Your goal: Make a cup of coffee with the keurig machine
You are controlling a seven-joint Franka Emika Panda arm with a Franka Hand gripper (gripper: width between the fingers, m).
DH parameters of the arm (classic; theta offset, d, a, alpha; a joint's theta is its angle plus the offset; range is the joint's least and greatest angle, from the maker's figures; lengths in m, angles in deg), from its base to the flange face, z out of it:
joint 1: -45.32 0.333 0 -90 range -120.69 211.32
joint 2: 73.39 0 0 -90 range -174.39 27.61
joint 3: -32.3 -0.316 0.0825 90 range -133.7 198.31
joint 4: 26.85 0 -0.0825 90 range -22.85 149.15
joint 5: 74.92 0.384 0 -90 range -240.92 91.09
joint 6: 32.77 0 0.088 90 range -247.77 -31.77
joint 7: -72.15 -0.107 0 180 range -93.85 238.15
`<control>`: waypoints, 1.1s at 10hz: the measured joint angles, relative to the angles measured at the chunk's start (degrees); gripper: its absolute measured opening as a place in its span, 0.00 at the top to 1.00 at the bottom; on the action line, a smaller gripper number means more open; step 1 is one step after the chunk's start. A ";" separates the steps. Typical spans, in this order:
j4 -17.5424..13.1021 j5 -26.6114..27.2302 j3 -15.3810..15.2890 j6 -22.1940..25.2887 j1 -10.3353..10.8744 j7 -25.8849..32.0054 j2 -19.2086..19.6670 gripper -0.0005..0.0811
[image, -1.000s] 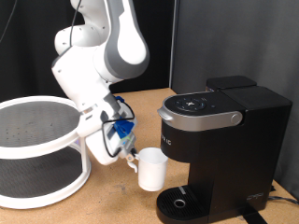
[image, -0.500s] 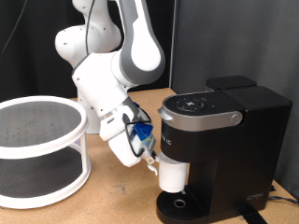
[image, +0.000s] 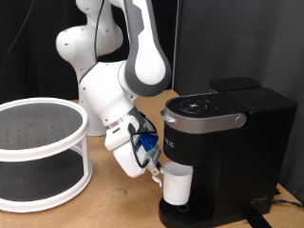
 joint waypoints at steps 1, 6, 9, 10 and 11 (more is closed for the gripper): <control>-0.84 1.41 -0.04 -0.01 0.00 0.74 1.20 0.92; -4.20 2.82 -0.09 0.48 -0.07 0.79 5.01 0.92; -4.43 2.66 0.08 1.06 -0.38 -0.73 5.40 0.75; -4.39 2.23 0.31 1.34 -0.65 -2.28 5.29 0.50; -4.17 2.16 0.72 1.36 -1.06 -3.18 4.83 0.50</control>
